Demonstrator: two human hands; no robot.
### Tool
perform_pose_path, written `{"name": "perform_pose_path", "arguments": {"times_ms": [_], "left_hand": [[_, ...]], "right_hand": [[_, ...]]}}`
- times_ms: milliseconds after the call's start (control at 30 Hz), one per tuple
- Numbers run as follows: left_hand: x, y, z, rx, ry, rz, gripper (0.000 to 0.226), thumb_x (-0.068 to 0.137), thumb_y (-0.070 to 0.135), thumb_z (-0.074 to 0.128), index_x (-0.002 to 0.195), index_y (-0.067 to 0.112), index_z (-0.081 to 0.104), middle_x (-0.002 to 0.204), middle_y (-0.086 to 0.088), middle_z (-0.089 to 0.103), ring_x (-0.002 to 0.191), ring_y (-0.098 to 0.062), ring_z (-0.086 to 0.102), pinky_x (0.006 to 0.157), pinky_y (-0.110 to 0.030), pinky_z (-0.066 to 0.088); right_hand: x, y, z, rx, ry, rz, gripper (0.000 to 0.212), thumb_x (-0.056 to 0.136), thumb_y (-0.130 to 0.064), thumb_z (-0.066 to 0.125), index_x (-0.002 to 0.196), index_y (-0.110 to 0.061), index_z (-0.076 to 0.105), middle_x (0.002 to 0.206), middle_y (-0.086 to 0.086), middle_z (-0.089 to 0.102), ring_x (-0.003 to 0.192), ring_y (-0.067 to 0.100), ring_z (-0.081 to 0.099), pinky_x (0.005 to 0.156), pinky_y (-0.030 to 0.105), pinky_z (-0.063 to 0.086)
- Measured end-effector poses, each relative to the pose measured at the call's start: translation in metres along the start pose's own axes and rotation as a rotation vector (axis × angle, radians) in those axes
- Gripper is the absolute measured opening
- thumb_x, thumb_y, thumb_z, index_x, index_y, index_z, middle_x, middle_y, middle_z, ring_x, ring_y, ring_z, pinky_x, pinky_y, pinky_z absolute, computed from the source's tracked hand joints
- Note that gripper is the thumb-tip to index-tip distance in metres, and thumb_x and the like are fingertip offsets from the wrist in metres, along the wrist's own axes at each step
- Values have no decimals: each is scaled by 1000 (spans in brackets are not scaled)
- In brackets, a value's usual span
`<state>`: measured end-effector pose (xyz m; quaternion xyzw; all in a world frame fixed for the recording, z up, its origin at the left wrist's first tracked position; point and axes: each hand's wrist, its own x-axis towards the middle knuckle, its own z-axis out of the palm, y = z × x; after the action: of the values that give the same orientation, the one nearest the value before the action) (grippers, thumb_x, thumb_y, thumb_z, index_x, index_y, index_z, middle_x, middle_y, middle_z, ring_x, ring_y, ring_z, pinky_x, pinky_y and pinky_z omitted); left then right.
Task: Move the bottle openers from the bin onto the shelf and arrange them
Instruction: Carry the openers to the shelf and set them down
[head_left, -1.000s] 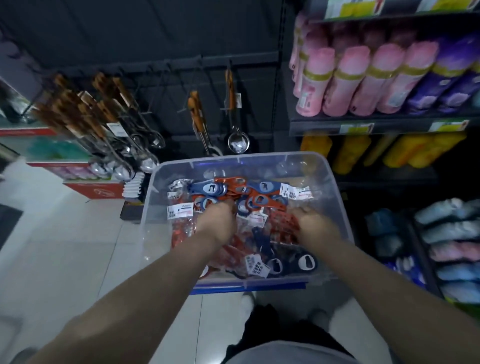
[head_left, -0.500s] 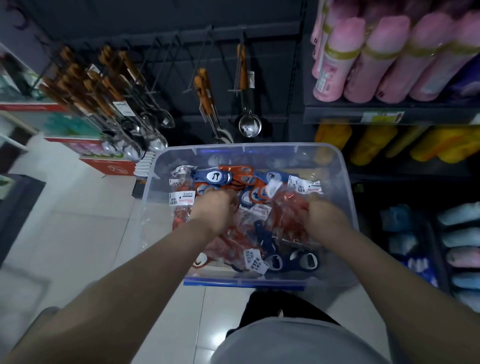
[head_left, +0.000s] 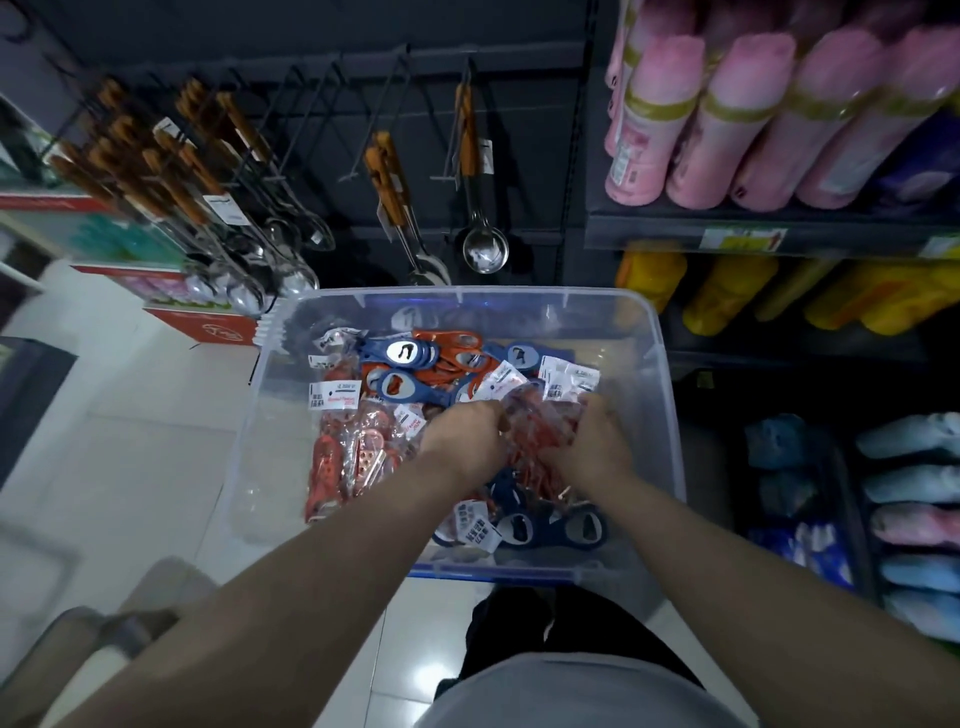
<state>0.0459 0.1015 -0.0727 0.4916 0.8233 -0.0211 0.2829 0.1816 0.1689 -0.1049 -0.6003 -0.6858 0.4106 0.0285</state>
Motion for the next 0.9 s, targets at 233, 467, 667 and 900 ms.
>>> {"name": "perform_pose_path", "arguments": {"times_ms": [233, 467, 667, 900], "left_hand": [[10, 0, 4, -12, -31, -78, 29, 91, 23, 54, 118, 15, 58, 114, -10, 65, 104, -31, 62, 83, -38, 52], [17, 38, 26, -42, 31, -135, 73, 76, 60, 68, 122, 9, 44, 111, -8, 63, 101, -30, 62, 75, -35, 48], [17, 39, 28, -153, -59, -295, 61, 78, 46, 72, 120, 8, 49, 108, -7, 65, 101, -25, 64, 78, -33, 52], [-2, 16, 7, -88, 21, -281, 23, 85, 33, 60, 94, 13, 64, 91, -7, 68, 80, -25, 64, 65, -30, 49]], "right_hand": [[-1, -21, -45, -56, 22, -113, 33, 90, -41, 60, 110, -15, 60, 100, 10, 67, 90, 30, 63, 74, 34, 50], [-18, -43, -86, -181, 9, -249, 48, 98, -16, 41, 142, -9, 22, 105, 15, 59, 92, 34, 57, 70, 31, 37], [-18, -40, -93, -187, -4, -239, 58, 92, -13, 55, 140, -8, 23, 122, 15, 56, 108, 34, 55, 71, 32, 36], [-17, -36, -75, -131, -15, -301, 25, 95, -18, 51, 114, -10, 36, 82, -3, 50, 82, 24, 57, 65, 32, 40]]}}
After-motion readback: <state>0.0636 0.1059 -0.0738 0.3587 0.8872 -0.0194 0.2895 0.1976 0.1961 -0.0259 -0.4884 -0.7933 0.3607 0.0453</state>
